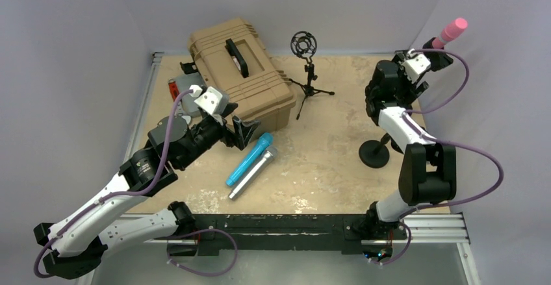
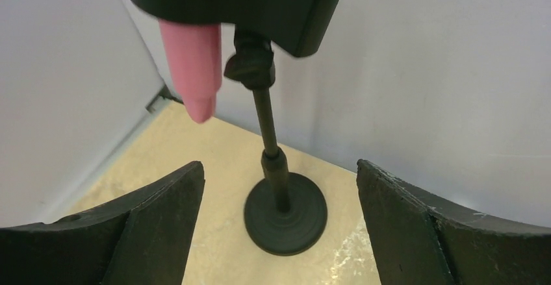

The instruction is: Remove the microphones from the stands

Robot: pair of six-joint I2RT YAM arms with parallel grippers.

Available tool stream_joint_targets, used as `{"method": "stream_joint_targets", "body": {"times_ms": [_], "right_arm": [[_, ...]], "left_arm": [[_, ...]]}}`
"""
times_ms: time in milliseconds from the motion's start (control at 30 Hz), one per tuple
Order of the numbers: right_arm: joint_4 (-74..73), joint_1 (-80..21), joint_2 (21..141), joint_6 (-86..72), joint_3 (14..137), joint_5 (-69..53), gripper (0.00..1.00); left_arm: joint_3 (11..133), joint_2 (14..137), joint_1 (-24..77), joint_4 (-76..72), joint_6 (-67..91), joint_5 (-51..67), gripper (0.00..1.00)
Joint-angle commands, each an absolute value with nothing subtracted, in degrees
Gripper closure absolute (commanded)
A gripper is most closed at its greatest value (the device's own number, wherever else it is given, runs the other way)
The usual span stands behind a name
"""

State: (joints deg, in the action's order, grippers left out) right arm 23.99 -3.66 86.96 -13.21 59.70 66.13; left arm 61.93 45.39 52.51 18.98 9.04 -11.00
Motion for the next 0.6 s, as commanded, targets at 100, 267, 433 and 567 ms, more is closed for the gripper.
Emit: {"method": "stream_joint_targets", "body": {"times_ms": [100,267,433,567], "right_arm": [[24.1,-0.2,91.3,-10.3,60.6,61.5,0.13],[22.6,1.7,95.8,-4.5,64.3,60.2,0.09],[22.0,2.9,98.7,-2.9,66.1,57.8,0.08],[23.3,3.6,100.5,-1.7,67.5,57.3,0.08]], "left_arm": [[63.2,45.5,52.3,17.8,10.0,-10.3,0.24],[63.2,45.6,52.3,17.8,10.4,-9.5,0.24],[63.2,45.8,52.3,17.8,10.4,-9.5,0.24],[63.1,45.8,52.3,17.8,10.5,-9.3,0.24]]}}
